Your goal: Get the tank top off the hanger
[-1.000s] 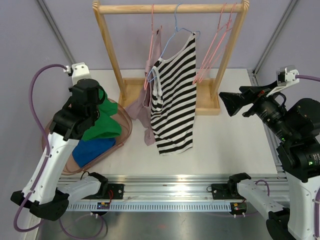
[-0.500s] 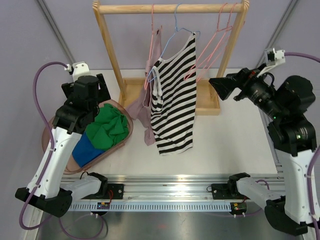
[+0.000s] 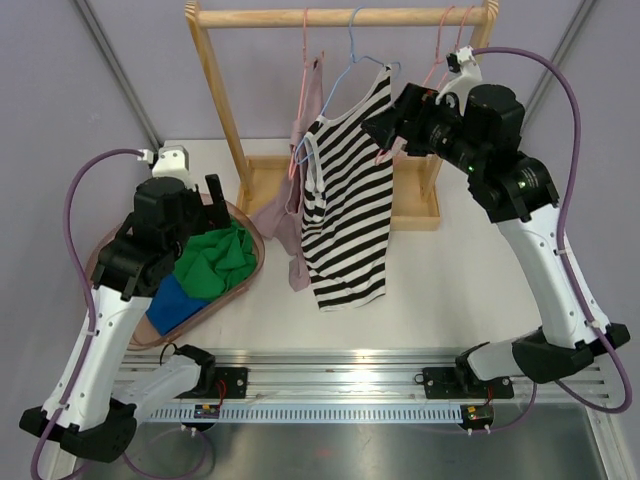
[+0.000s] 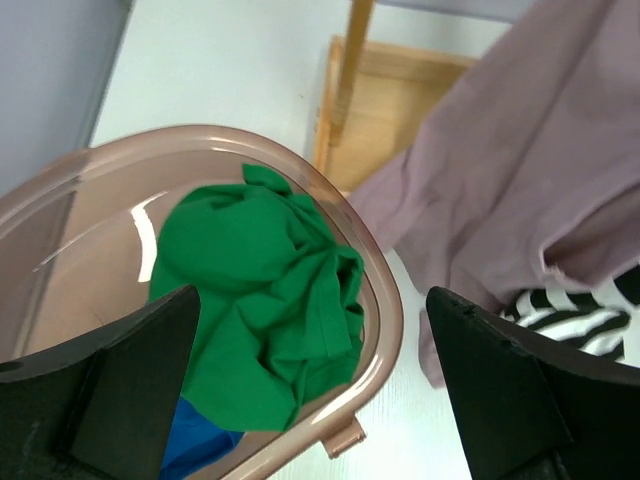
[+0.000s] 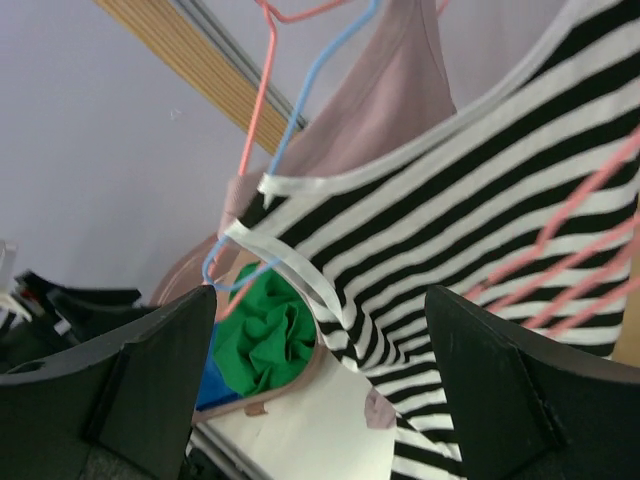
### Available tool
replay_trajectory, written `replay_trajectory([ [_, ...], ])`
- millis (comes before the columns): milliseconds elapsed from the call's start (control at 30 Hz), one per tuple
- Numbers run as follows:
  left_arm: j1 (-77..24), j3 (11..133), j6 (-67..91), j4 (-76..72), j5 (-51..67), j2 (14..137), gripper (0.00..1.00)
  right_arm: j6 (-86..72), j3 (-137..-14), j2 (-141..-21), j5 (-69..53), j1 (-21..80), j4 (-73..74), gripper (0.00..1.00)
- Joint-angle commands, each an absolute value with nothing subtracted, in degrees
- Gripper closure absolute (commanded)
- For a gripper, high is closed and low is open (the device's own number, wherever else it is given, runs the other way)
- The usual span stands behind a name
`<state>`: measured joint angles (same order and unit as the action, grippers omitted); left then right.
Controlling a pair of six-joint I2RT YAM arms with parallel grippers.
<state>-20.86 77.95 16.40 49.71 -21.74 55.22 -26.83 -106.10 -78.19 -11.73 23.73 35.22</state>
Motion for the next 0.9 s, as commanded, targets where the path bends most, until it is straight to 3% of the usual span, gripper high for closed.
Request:
replay_trajectory([
  [0,-21.2,75.0,14.1,47.2,-13.4,51.4,0.01,-24.5,-115.8,-81.9,3.1,29.2,36.4,0.08],
  [200,-21.2,68.5,12.0,43.0,-13.5,43.7,0.01,-23.2,-124.5,-92.2,11.1,32.1,35.4,0.11],
  [400,-21.2,65.2,11.4,41.1,-13.3,42.6,0.01,-19.2,-150.5,-108.3,17.4,35.9,45.5,0.13],
  [600,-21.2,64.7,11.3,41.0,-12.3,42.5,0.01,-12.3,-153.5,-115.5,29.9,39.3,43.4,0.13],
  [800,-21.2,63.8,11.2,40.3,-11.3,42.0,0.01,-9.0,-152.2,-115.9,35.1,39.4,43.6,0.36],
  [867,-21.2,63.7,11.2,40.3,-10.9,42.4,0.01,-8.1,-150.6,-113.9,35.6,39.3,42.8,0.39],
])
